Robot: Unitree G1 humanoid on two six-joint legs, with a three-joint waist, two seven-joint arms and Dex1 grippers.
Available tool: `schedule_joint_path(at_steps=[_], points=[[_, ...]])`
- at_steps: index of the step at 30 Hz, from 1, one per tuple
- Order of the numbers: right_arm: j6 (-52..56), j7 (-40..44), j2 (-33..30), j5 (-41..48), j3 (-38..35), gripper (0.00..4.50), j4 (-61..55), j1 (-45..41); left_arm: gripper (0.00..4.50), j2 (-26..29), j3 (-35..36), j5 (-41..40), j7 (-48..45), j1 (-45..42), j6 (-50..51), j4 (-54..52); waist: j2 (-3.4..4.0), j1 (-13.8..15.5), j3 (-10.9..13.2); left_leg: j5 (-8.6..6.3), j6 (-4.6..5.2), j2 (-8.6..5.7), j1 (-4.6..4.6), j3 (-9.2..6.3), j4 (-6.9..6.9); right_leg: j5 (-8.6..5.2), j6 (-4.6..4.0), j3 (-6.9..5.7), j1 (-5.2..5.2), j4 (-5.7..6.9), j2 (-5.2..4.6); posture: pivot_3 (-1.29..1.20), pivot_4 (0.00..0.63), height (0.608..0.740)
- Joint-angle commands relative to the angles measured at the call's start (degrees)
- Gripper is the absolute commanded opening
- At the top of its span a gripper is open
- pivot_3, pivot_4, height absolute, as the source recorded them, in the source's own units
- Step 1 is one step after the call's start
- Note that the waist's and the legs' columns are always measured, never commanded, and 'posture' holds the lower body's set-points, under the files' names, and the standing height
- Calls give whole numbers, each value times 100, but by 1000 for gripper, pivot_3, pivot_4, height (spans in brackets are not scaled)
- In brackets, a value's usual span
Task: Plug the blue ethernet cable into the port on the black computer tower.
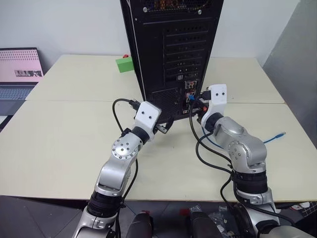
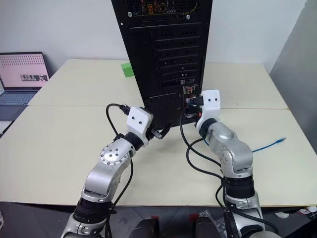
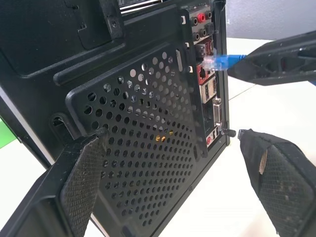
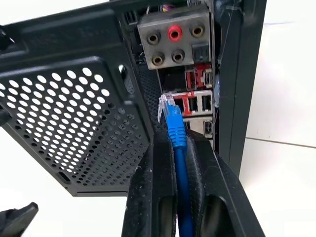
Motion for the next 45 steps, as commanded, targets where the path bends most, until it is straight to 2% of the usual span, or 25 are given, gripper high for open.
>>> schedule_joint_path(at_steps=[1, 45], points=[[-116, 9, 18, -53, -32, 2, -84, -99, 4454, -32, 49, 35, 40, -81, -116, -187, 0, 0, 0, 0, 0, 0, 0, 0, 0, 0, 0, 0, 0, 0, 0, 0, 150, 740], [-392, 97, 92, -344, 25, 1, 380, -305, 4454, -16, 12, 64, 6, -39, -121, -198, 0, -12, 0, 0, 0, 0, 0, 1, -4, 0, 0, 0, -2, -3, 0, 0, 150, 740]])
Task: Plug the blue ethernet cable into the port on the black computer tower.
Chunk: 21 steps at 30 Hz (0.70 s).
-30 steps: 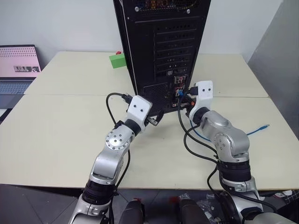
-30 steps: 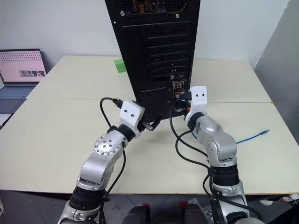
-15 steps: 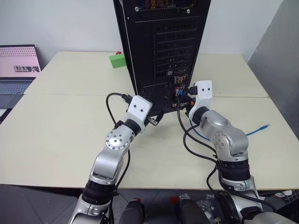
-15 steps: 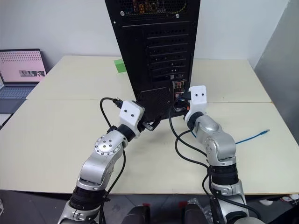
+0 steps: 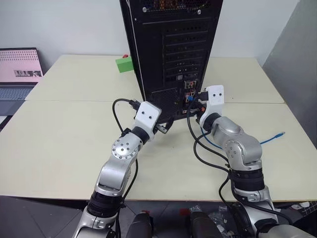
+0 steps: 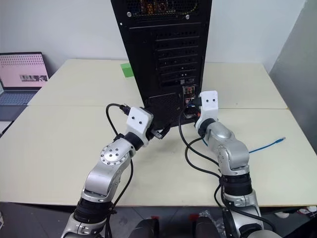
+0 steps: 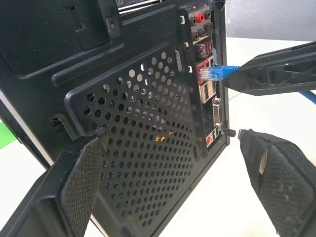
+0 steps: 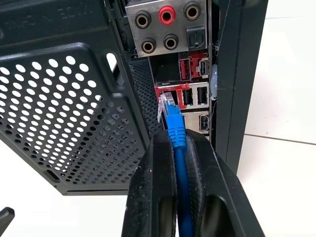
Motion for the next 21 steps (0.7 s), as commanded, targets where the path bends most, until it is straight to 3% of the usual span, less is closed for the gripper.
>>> schedule_joint_path(at_steps=[1, 21], points=[[-192, -31, 22, -106, -18, 1, 48, -212, 4454, -15, 8, 44, 15, -34, -119, -205, 0, -5, 0, 0, 0, 0, 0, 0, 0, 0, 0, 0, 0, 0, 0, 0, 150, 740], [-251, -297, 329, -255, -17, 0, 92, -409, 4454, -8, -1, 61, 5, -36, -134, -214, 0, -47, 0, 0, 0, 0, -1, 1, -2, 0, 0, 2, -3, 0, 1, 0, 150, 740]])
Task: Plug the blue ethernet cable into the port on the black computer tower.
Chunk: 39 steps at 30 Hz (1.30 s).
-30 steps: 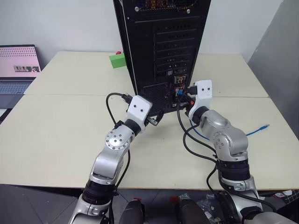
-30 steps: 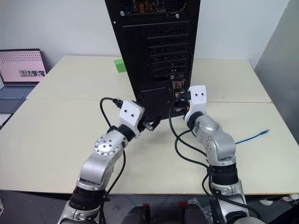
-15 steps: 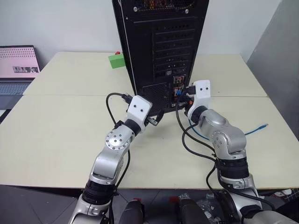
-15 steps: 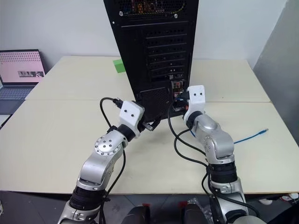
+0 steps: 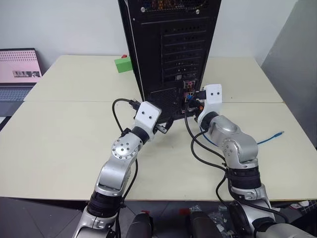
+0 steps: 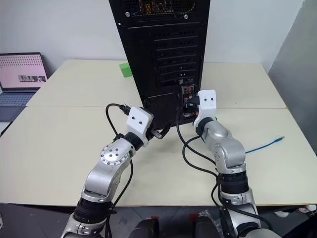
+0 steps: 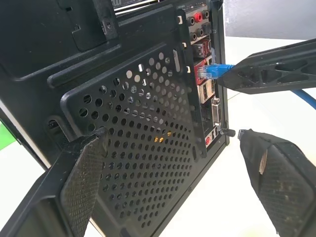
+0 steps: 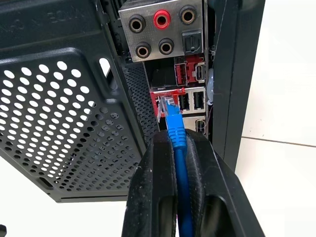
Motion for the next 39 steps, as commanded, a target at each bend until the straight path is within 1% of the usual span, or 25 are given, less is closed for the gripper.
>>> schedule_joint_path(at_steps=[1, 8, 16, 24, 28, 30, 31, 33, 35, 37, 38, 39], points=[[-143, -125, 120, -69, -29, 0, -82, -302, 4454, -15, -4, 47, 10, -33, -131, -219, 0, -15, 0, 0, 0, 0, 0, 0, 0, 0, 0, 0, 0, 0, 0, 0, 150, 740], [-187, -338, 392, -128, -1, 0, 7, -521, 4454, -44, -8, 49, 28, -35, -124, -231, 1, -86, 1, 0, 0, 3, 0, -1, -2, 0, 0, 1, -4, 3, 4, 0, 150, 740], [-288, -385, 599, -247, 114, 0, 157, -599, 4454, -13, 81, -59, -43, 86, -73, -330, 2, -96, 1, 0, 0, 4, -1, 1, -4, 0, 0, 5, -11, 5, 6, 0, 150, 740], [-410, -331, 633, -266, 92, 0, 383, -687, 4454, 26, 171, -101, -40, 144, -39, -369, 2, -138, 1, 0, 0, 9, 1, 2, -5, 0, 0, 9, -14, 6, 13, 0, 150, 740], [-427, -180, 594, -179, 73, 0, 321, -588, 4454, 21, 185, -109, -34, 145, -32, -381, 2, -146, 1, 0, 0, 14, 1, 2, -5, 1, -2, 11, -14, 6, 19, 0, 150, 740], [-391, -73, 497, -176, 76, 692, 235, -448, 4454, 19, 196, -121, -37, 137, -27, -380, 2, -146, 1, 0, 0, 15, 0, 2, -5, 1, -2, 12, -15, 6, 20, 0, 150, 740], [-364, -5, 420, -174, 80, 847, 171, -360, 4454, 21, 201, -131, -44, 136, -23, -389, 3, -137, 2, 0, 0, 15, 0, 2, -5, 1, -2, 11, -16, 6, 21, 0, 150, 740], [-339, 64, 276, -186, 44, 1352, 99, -240, 4454, 30, 208, -149, -56, 136, -16, -399, 2, -108, 2, 0, 0, 14, -4, 1, -5, 1, -2, 9, -16, 3, 20, 0, 150, 740], [-310, 109, 150, -179, -20, 1721, 35, -149, 4454, 47, 219, -166, -71, 133, -13, -401, 2, -76, 2, 0, 0, 13, -9, 1, -5, 1, -2, 8, -17, -1, 18, 0, 150, 740], [-219, 202, 52, -103, -46, 2134, -109, -69, 4454, 68, 231, -191, -98, 129, -13, -400, 2, -59, 2, 0, 0, 8, -20, 1, -5, 1, -2, 7, -25, -1, 12, 0, 150, 740], [-188, 233, 29, -76, -42, 2271, -157, -48, 4454, 78, 239, -201, -107, 131, -16, -401, 2, -48, 2, 0, 0, 6, -26, 0, -5, 1, -2, 5, -29, -2, 9, 0, 150, 740], [-99, 382, -59, 38, -39, 2536, -342, 21, 4454, 91, 248, -228, -133, 121, -10, -406, 2, -46, 2, 0, 0, 5, -29, 0, -5, 1, -2, 3, -30, -2, 8, 0, 150, 740]])
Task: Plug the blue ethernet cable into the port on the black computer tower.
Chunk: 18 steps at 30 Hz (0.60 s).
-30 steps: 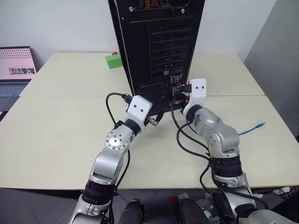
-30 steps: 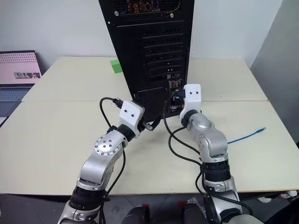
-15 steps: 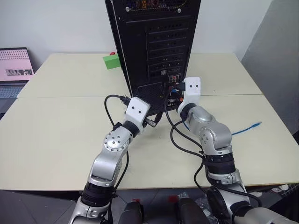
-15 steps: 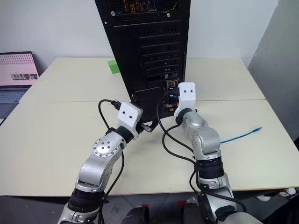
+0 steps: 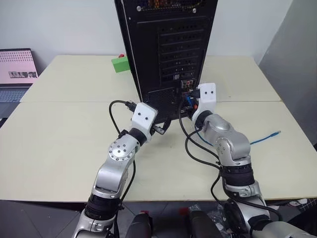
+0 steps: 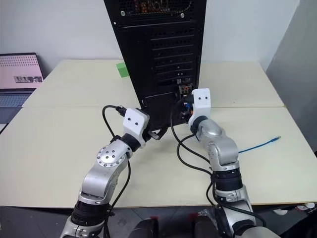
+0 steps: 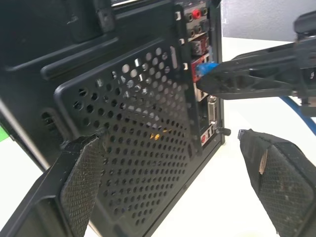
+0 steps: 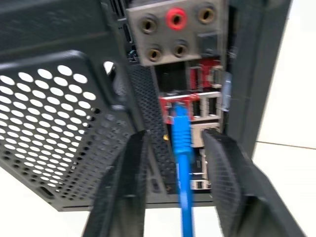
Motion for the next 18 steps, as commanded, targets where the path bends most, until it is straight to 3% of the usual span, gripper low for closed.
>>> schedule_joint_path(at_steps=[1, 9, 12, 18], points=[[173, 370, -185, 297, -63, 2661, -687, 121, 4454, 45, 111, -92, -82, -40, -23, -298, 0, 2, 0, 0, 0, -1, -2, 1, 0, 0, 0, 1, -3, 0, -1, 0, 150, 740], [338, 2270, -1795, 1211, -182, 4444, -1905, 780, 4454, 740, 365, -623, -890, -50, 549, -607, -1, 4, 0, 0, 0, -2, -8, -5, 1, 0, 1, -7, -6, -1, -1, 0, 150, 740], [1, 3053, -2495, 1455, -427, 4485, -1926, 1043, 4454, 1239, 540, -924, -1388, 6, 712, -822, -3, 4, 2, 0, 0, -2, -8, -5, 1, -1, 1, -8, -5, -2, -1, 0, 150, 740], [-611, 4001, -3247, 1724, -868, 4485, -1465, 1224, 4454, 1851, 979, -1482, -1982, 186, 765, -941, -3, -7, 2, 0, 1, 0, -7, -2, 1, -1, 1, -6, -5, -3, 0, 0, 150, 740]])
